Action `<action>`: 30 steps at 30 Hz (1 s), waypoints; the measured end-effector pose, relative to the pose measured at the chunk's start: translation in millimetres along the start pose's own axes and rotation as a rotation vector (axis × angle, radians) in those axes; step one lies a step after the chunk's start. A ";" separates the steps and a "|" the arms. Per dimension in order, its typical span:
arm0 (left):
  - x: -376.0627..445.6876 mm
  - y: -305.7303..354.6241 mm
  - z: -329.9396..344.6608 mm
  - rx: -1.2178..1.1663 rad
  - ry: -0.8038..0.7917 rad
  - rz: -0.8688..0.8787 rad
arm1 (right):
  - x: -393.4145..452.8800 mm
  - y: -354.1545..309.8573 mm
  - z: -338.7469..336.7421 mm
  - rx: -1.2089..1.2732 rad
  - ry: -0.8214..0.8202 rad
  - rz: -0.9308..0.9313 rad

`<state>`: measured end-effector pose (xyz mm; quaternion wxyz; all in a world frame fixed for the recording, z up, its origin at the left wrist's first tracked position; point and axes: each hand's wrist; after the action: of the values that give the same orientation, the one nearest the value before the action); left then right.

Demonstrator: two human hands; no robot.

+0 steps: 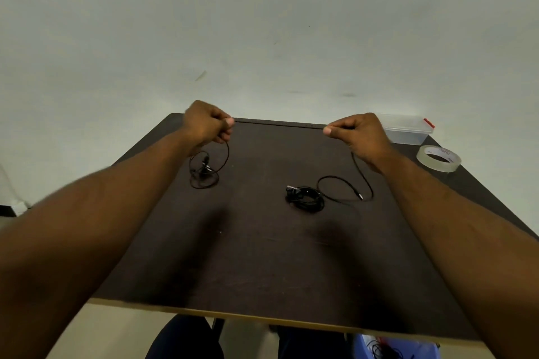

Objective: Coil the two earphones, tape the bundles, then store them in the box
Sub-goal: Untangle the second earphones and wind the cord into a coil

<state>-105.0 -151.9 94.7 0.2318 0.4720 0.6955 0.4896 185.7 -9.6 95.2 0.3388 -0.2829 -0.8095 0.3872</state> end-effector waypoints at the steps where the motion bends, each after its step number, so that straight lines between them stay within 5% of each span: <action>1: -0.3 -8.7 -9.9 0.002 0.018 -0.020 | -2.5 3.7 -5.6 -0.008 0.001 0.009; 14: -9.8 -20.7 3.7 0.204 0.129 -0.128 | 1.7 -2.8 13.6 -0.021 -0.063 0.010; 18: -24.2 25.4 53.0 0.014 -0.044 0.103 | 7.0 -11.8 29.8 -0.014 -0.113 -0.020; 21: -31.4 45.5 85.1 -0.122 -0.185 0.103 | 8.6 -16.6 37.1 -0.007 -0.114 -0.051; 30: -23.2 39.9 80.5 0.024 -0.123 0.219 | 1.7 -21.6 35.2 0.004 -0.182 -0.061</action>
<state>-14.3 -132.3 94.1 0.2136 0.5772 0.6302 0.4735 153.5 -35.4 96.9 0.2758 -0.2209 -0.8446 0.4023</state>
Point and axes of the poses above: each hand's wrist, its own x-axis towards the middle knuckle, its own z-axis out of the palm, y = z × x, and after that the axes turned 9 degrees about -y, right-handed
